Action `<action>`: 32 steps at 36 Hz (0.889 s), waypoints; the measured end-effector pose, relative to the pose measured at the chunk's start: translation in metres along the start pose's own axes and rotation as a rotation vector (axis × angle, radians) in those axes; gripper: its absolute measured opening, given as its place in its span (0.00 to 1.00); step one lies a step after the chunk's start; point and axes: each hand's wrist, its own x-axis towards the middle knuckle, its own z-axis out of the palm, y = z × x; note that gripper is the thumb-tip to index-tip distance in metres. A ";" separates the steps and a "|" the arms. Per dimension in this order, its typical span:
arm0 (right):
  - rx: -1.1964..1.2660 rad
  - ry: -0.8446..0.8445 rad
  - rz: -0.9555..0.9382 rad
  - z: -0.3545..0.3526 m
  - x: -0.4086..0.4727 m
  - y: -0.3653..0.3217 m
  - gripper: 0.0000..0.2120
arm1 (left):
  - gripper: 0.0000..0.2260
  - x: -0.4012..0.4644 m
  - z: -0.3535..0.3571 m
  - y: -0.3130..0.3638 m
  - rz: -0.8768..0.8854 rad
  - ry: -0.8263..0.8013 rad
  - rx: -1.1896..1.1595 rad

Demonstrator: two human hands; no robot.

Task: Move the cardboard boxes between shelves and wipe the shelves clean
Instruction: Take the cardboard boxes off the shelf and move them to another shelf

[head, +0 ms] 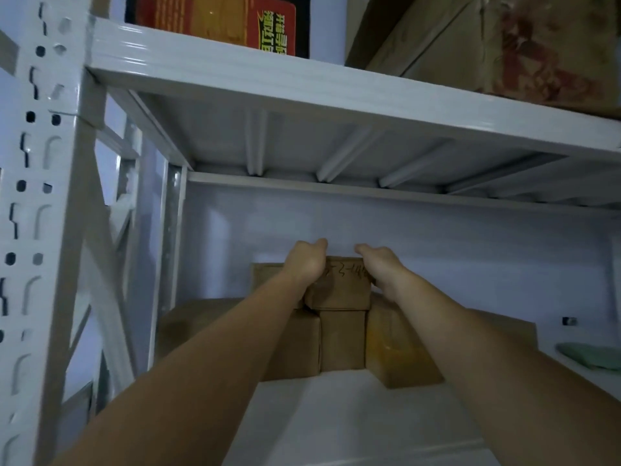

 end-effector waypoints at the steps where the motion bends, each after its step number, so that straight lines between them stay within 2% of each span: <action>1: 0.020 -0.031 0.020 0.001 0.007 0.003 0.31 | 0.17 0.005 0.003 -0.003 -0.003 -0.002 0.013; 3: 0.041 -0.076 0.034 0.004 0.008 0.003 0.22 | 0.16 0.012 0.009 -0.010 -0.006 -0.005 0.030; 5: 0.075 -0.093 0.037 0.005 0.008 0.002 0.15 | 0.21 0.012 0.012 -0.014 -0.016 0.006 0.049; 10: 0.097 -0.134 0.047 0.006 0.009 -0.003 0.10 | 0.20 0.010 0.018 -0.015 0.003 0.008 0.019; 13: 0.111 -0.102 0.035 0.001 0.005 -0.008 0.10 | 0.21 0.008 0.019 -0.010 0.017 0.017 -0.020; 16: 0.175 -0.062 0.038 -0.008 -0.001 -0.016 0.16 | 0.22 0.003 0.020 0.000 0.068 0.036 -0.097; 18: 0.235 -0.023 0.027 -0.015 -0.009 -0.023 0.16 | 0.22 -0.003 0.021 0.011 0.119 0.048 -0.165; 19: 0.273 -0.019 0.011 -0.019 -0.013 -0.026 0.14 | 0.19 -0.006 0.022 0.016 0.133 0.051 -0.226; 21: 0.338 -0.033 -0.029 -0.026 -0.020 -0.031 0.14 | 0.08 -0.010 0.025 0.028 0.128 0.065 -0.336; 23: 0.382 -0.049 -0.063 -0.034 -0.028 -0.035 0.15 | 0.05 -0.013 0.027 0.037 0.128 0.088 -0.412; 27: 0.451 -0.081 -0.102 -0.048 -0.048 -0.036 0.13 | 0.14 -0.034 0.026 0.049 0.167 0.088 -0.438; 31: 0.491 -0.106 -0.157 -0.052 -0.078 -0.032 0.12 | 0.10 -0.065 0.015 0.054 0.196 0.075 -0.367; 32: 0.509 -0.115 -0.168 -0.051 -0.085 -0.031 0.12 | 0.12 -0.071 0.012 0.054 0.193 0.066 -0.369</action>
